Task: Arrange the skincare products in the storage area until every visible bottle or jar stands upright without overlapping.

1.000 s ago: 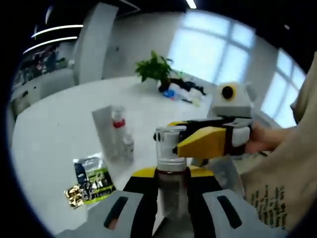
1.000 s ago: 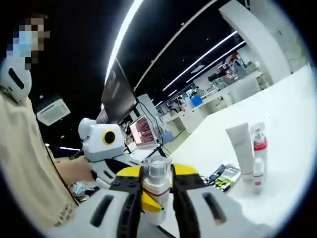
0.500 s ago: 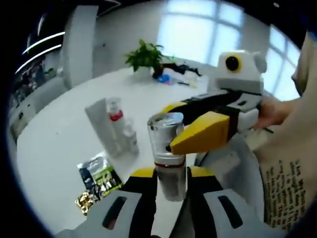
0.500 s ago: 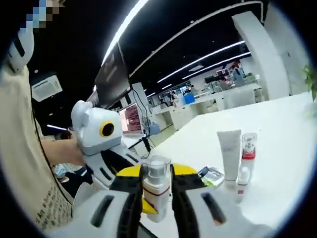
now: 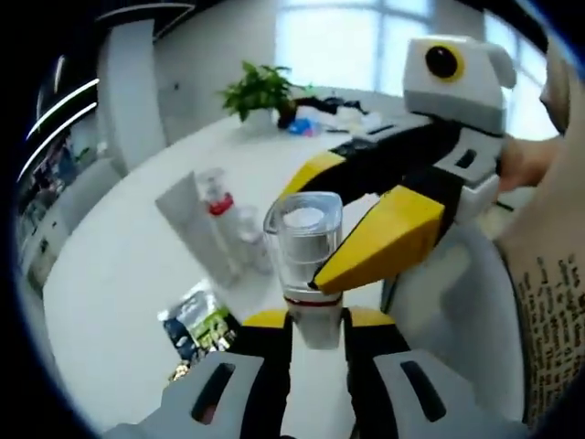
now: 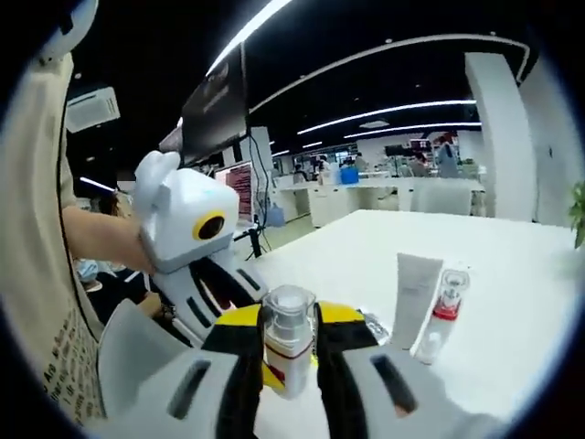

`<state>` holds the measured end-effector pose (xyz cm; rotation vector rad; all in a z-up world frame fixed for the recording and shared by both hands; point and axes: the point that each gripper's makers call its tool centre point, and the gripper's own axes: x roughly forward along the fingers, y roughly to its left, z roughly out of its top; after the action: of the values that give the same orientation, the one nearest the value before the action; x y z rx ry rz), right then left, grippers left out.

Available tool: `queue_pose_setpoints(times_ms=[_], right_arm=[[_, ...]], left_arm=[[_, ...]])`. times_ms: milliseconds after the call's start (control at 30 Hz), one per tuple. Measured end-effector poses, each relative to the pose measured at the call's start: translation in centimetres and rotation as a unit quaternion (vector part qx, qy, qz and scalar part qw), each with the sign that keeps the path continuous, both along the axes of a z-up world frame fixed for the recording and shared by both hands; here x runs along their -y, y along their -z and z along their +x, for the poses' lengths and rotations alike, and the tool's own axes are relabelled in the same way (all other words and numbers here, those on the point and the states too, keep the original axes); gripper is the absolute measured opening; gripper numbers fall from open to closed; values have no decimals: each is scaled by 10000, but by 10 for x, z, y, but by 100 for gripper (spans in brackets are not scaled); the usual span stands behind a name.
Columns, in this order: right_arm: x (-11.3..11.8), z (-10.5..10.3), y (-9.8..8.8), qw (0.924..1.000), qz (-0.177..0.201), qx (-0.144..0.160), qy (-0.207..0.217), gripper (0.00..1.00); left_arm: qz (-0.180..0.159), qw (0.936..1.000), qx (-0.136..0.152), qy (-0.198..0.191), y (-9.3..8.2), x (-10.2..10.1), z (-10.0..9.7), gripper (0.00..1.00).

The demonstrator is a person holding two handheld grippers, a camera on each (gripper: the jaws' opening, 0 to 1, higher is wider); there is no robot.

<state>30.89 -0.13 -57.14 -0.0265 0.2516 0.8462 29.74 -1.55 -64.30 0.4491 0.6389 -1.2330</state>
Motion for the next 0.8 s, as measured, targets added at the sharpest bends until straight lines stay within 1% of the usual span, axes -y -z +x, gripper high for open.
queue_pose_setpoints(times_ms=[100,200,300,400,533,667,800], right_arm=[[0,4,8,9998,-181,30,1,21],[2,8,19,9994,-343,-15,54,21],[5,11,37,9981,-576,-158,168,21],[8,13,54,9966,-710,-315,259,21],[11,13,72,9946,-866,-456,350,21],[15,14,84,9927,-975,-546,446,21],[17,15,92,9910,-1061,-606,540,21]], left_arm=[[79,9999,33,76,7,1,5,18],[130,9999,28,107,17,1,10,17],[217,9997,33,119,34,2,16,17],[302,9994,30,185,51,5,17,17],[341,9991,4,253,70,9,17,17],[337,9989,33,312,82,12,18,17],[341,9987,71,362,89,14,20,17]])
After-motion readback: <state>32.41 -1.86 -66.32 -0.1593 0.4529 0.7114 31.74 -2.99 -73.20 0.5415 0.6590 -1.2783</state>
